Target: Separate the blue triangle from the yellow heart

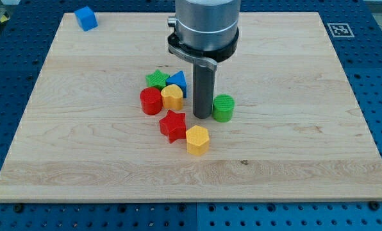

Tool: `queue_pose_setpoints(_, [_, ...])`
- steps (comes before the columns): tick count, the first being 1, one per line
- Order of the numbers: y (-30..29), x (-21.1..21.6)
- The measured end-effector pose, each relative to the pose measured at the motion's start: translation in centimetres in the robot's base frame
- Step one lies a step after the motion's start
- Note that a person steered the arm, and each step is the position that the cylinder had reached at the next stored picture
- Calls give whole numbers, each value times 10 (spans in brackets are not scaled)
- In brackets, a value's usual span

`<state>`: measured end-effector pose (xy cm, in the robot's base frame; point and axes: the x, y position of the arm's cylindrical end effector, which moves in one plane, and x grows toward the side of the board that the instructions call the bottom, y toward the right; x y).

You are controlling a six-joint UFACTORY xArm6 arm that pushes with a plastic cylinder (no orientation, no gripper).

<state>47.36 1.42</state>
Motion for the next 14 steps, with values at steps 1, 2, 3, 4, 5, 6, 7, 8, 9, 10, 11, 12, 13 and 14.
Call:
queue_pose_setpoints(1, [0, -4])
queue_pose_setpoints(2, [-1, -5])
queue_pose_setpoints(3, [-14, -7])
queue_pose_setpoints(4, [-38, -7])
queue_pose_setpoints(5, [-55, -10])
queue_pose_setpoints(6, [-67, -17])
queue_pose_setpoints(7, [-67, -17])
queue_pose_setpoints(8, [-67, -22])
queue_pose_setpoints(9, [-68, -33])
queue_pose_setpoints(10, [-67, -42])
queue_pose_setpoints(11, [-44, -42])
queue_pose_setpoints(12, [-14, -35])
queue_pose_setpoints(13, [-7, -40])
queue_pose_setpoints(14, [-7, -55])
